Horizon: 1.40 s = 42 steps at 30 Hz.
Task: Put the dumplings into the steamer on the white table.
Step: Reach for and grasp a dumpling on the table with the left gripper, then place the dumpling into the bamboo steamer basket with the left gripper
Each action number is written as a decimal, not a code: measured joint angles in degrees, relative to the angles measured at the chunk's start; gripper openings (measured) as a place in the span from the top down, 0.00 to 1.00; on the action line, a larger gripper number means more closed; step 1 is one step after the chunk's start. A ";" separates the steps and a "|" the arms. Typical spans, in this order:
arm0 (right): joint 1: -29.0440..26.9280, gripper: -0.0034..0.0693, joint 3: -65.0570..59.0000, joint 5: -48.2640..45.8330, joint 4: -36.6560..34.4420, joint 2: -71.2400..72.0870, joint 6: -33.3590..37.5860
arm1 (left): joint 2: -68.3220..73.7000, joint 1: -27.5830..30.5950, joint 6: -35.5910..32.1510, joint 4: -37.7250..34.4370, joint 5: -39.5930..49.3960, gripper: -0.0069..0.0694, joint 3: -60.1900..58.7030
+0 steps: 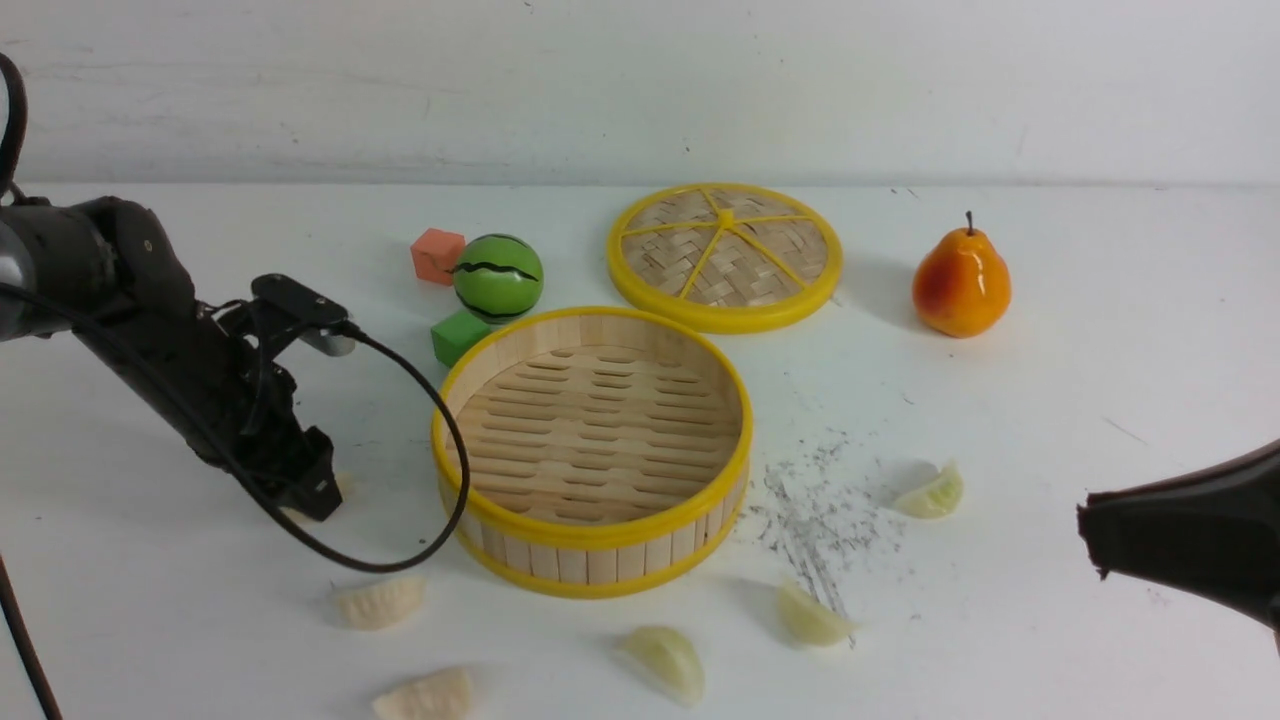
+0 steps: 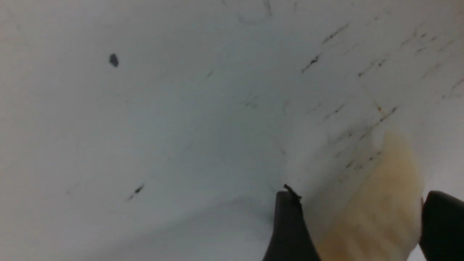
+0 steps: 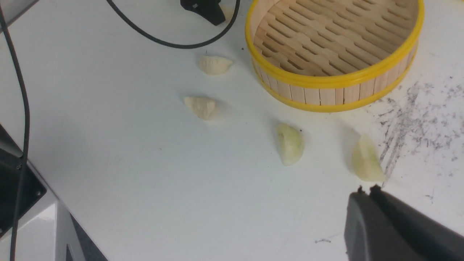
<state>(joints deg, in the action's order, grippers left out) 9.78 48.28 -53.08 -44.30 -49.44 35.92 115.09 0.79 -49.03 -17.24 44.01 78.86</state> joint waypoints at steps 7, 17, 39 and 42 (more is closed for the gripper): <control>0.00 0.95 0.00 0.00 0.00 -1.34 0.00 | 0.68 0.00 -3.38 -3.92 -0.09 0.48 0.15; 0.00 0.94 0.00 0.06 -0.10 -2.03 0.00 | -2.08 0.00 14.52 3.55 4.90 0.72 6.56; 0.00 0.92 0.00 -1.33 -0.80 -2.07 0.00 | 10.39 -32.47 60.60 11.08 0.85 0.72 32.85; 0.00 0.92 0.00 -1.49 -1.57 -2.07 0.00 | 13.66 -32.67 65.29 14.36 0.81 0.72 34.38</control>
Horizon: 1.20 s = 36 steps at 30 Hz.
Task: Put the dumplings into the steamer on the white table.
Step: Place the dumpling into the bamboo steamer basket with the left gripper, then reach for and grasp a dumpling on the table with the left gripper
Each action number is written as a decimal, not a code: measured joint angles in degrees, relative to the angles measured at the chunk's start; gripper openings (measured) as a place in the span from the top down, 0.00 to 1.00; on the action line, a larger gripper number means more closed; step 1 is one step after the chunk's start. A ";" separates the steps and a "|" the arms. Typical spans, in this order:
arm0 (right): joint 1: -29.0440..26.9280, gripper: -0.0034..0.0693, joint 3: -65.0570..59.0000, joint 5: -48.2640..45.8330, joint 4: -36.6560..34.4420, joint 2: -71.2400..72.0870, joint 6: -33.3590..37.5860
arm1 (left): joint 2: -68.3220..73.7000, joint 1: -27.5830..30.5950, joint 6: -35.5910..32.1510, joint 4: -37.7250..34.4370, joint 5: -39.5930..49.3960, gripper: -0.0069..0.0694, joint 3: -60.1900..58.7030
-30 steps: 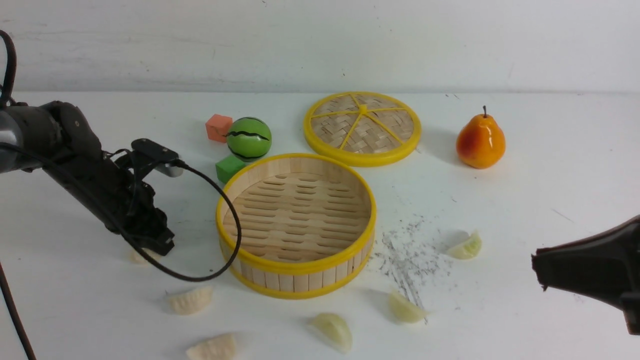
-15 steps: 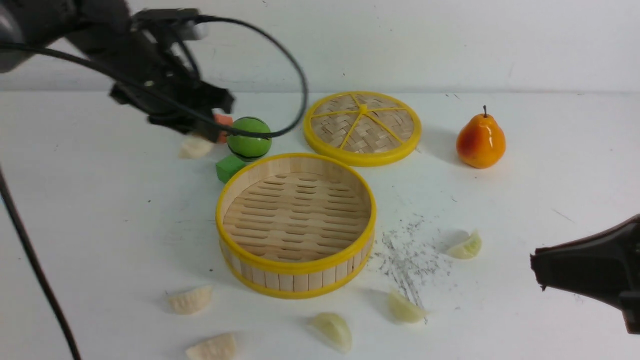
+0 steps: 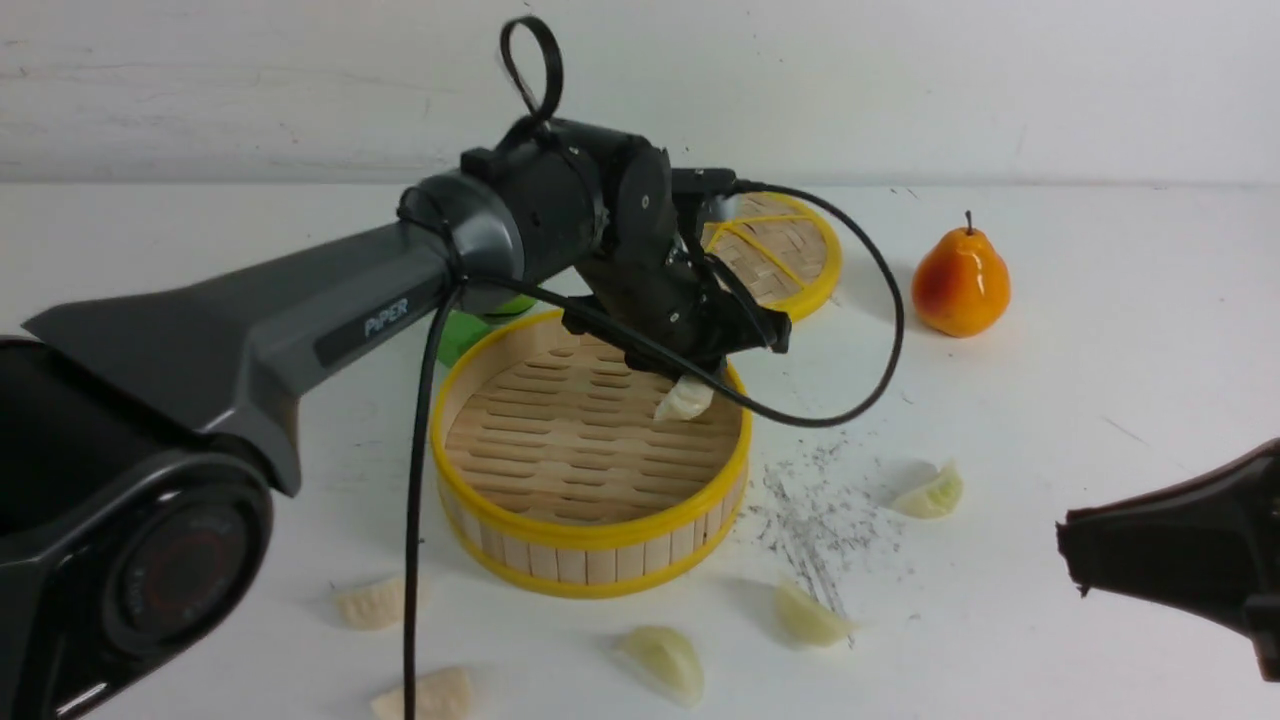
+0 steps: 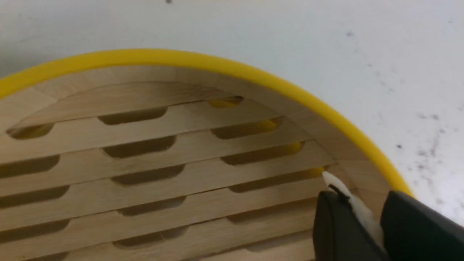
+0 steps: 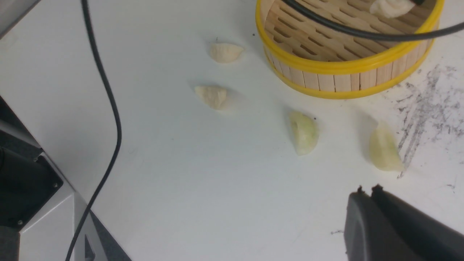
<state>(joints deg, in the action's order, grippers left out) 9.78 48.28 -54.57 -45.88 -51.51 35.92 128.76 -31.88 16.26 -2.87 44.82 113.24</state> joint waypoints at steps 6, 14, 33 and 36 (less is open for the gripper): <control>0.00 0.92 0.00 -0.33 -0.68 0.17 0.00 | 1.91 0.11 5.75 5.87 1.70 0.69 0.28; 0.00 0.90 0.00 -1.00 -1.24 0.69 0.00 | 1.09 0.11 6.04 8.88 7.21 0.29 2.07; 0.00 0.87 0.00 -1.24 -3.69 1.58 0.05 | -31.46 9.37 -7.35 9.40 25.91 0.20 -19.34; 0.00 0.86 0.00 -1.24 -4.52 1.58 0.66 | -35.67 13.55 -12.68 7.84 26.03 0.21 -29.57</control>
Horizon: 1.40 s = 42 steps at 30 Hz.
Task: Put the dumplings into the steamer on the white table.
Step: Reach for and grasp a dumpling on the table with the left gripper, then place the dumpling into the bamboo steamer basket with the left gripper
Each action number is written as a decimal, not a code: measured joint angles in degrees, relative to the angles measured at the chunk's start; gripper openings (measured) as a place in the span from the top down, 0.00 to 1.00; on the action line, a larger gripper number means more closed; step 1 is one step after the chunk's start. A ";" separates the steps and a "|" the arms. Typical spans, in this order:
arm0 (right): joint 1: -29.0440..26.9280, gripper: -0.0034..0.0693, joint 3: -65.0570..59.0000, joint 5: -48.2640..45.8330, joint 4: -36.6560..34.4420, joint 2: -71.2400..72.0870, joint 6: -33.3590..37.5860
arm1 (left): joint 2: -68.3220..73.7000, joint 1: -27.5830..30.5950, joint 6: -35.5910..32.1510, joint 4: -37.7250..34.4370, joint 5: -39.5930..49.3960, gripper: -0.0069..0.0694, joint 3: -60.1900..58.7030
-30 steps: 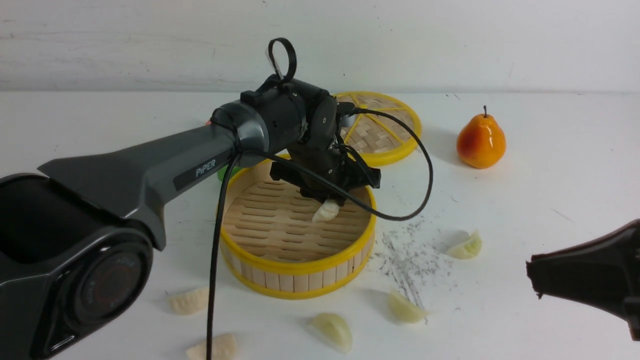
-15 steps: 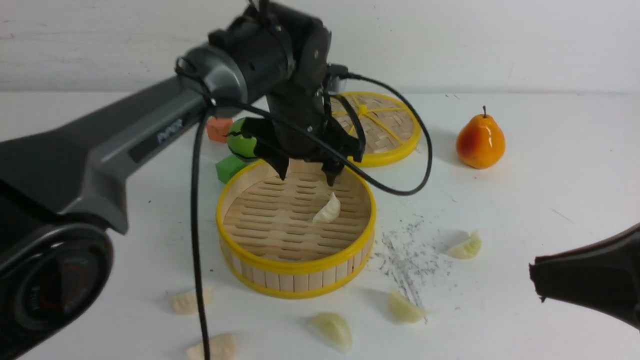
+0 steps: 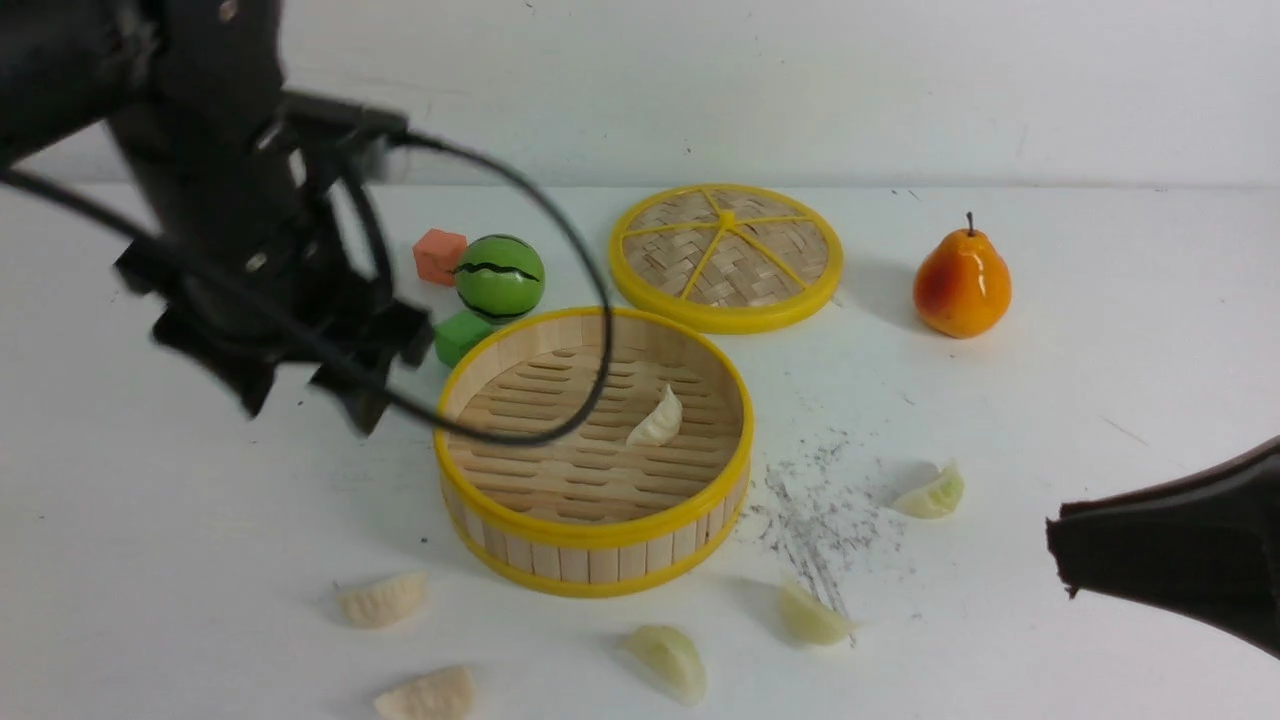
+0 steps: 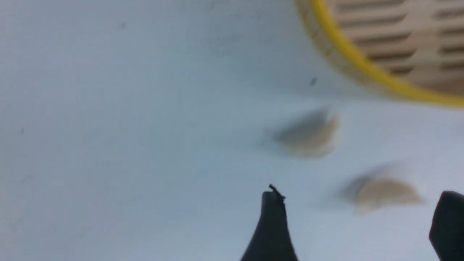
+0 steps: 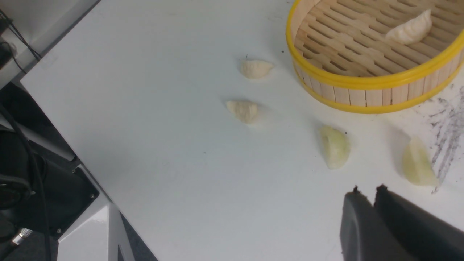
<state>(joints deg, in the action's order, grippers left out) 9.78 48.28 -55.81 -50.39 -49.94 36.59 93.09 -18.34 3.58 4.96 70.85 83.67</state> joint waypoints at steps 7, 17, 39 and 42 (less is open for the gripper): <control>0.00 0.85 0.00 0.00 -0.90 0.09 0.86 | -1.60 4.34 -18.40 -6.29 -12.31 0.21 -15.70; 0.00 0.84 0.00 -1.05 -1.21 0.09 0.86 | 3.67 4.34 -34.44 -13.86 -22.49 0.21 -18.00; 0.00 0.82 0.00 -1.38 -1.25 0.09 0.91 | 13.11 4.34 -27.11 -11.71 -19.93 0.66 -14.91; 0.00 0.82 0.00 -1.38 -1.25 0.09 1.08 | 11.24 4.34 -20.52 -12.29 -13.06 0.66 -7.69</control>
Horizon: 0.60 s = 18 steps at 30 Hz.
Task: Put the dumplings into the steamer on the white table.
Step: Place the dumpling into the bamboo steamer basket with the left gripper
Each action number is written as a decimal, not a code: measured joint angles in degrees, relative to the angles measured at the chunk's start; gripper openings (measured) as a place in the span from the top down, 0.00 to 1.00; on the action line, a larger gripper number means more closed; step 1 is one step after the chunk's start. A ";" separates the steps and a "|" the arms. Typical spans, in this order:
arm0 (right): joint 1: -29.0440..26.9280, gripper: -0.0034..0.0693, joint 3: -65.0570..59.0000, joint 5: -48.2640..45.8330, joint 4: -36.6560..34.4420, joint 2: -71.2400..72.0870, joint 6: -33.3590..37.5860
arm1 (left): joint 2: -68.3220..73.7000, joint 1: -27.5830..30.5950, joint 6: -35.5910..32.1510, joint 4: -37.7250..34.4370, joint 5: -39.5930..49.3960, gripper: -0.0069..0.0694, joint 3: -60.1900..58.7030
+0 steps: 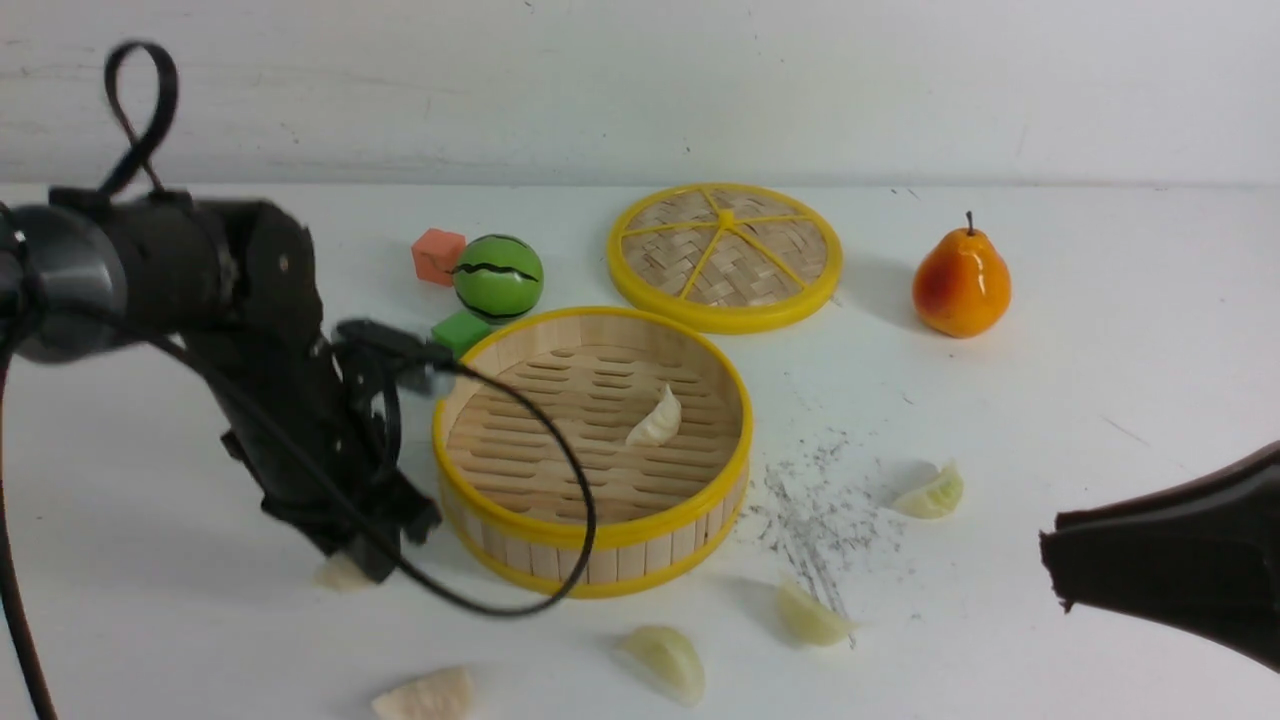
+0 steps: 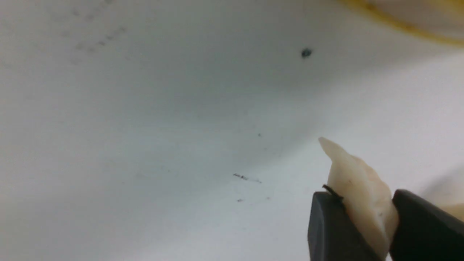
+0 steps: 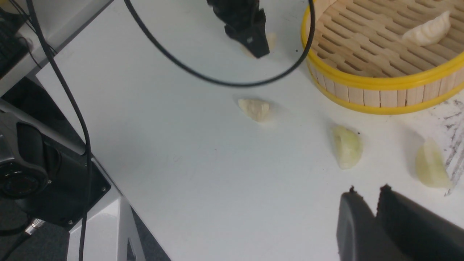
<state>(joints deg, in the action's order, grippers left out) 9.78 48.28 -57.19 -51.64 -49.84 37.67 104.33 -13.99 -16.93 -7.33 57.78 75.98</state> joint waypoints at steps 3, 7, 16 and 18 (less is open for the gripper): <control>0.00 0.82 0.00 0.11 0.00 0.00 0.21 | -2.48 0.00 8.52 -6.34 3.70 0.66 10.61; 0.00 0.82 0.00 0.67 0.00 0.00 0.40 | -2.18 -1.41 13.09 -11.07 4.16 0.66 19.78; 0.00 0.82 0.00 1.11 0.05 0.00 1.21 | 11.38 -9.60 15.75 -6.45 3.14 0.66 29.61; 0.00 0.82 0.00 1.11 0.05 0.00 1.35 | 13.88 -10.40 16.44 -5.52 2.29 0.66 30.08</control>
<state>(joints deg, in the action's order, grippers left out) 9.78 48.28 -56.07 -51.59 -49.84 39.02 118.21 -24.40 -0.49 -12.85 60.08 106.06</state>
